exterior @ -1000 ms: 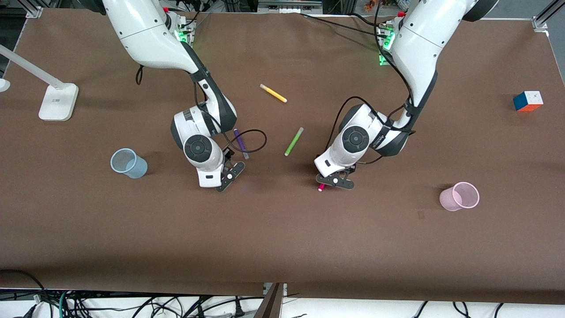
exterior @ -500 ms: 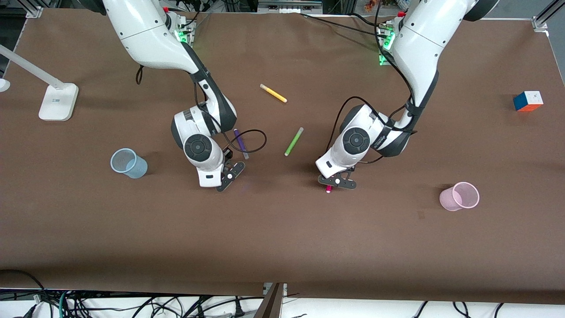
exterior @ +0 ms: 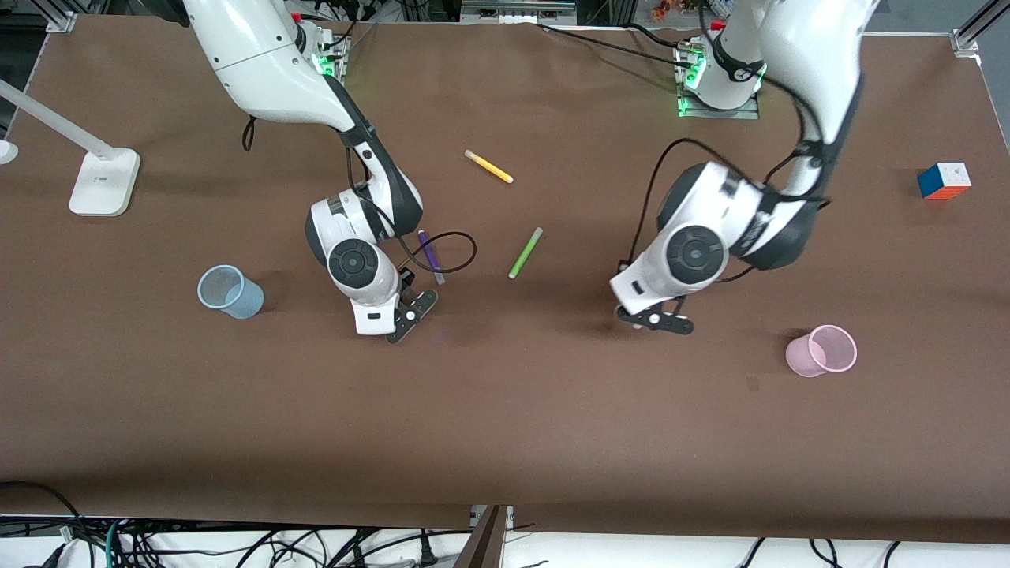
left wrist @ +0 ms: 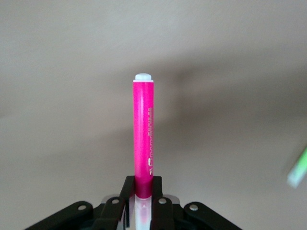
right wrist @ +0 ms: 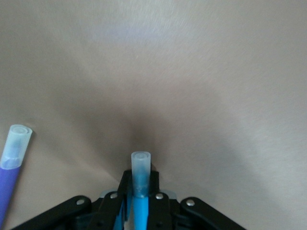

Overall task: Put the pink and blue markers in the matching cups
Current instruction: 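Carry the blue marker to the blue cup while the left gripper carries pink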

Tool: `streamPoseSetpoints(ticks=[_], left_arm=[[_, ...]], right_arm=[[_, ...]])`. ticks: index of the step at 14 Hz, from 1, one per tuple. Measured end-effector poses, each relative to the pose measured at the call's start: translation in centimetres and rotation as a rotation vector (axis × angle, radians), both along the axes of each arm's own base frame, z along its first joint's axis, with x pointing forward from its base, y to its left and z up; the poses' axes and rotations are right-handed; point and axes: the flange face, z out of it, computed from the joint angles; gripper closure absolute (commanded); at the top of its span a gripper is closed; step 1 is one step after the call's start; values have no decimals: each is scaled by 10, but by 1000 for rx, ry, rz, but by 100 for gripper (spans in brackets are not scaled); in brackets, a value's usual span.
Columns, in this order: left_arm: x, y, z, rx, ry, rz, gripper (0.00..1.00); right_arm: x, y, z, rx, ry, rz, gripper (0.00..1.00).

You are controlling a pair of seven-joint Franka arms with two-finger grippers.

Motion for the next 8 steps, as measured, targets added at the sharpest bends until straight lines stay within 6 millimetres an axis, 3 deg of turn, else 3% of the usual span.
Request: streamPoseSetpoints(ticks=[2, 4, 8], left_arm=[[7, 35, 38, 43, 65, -46, 100], [22, 85, 57, 109, 97, -131, 100], [57, 196, 43, 243, 197, -361, 100]], right_arm=[[16, -17, 29, 18, -32, 62, 100], [33, -57, 69, 34, -10, 115, 100], [50, -131, 144, 187, 108, 270, 100]])
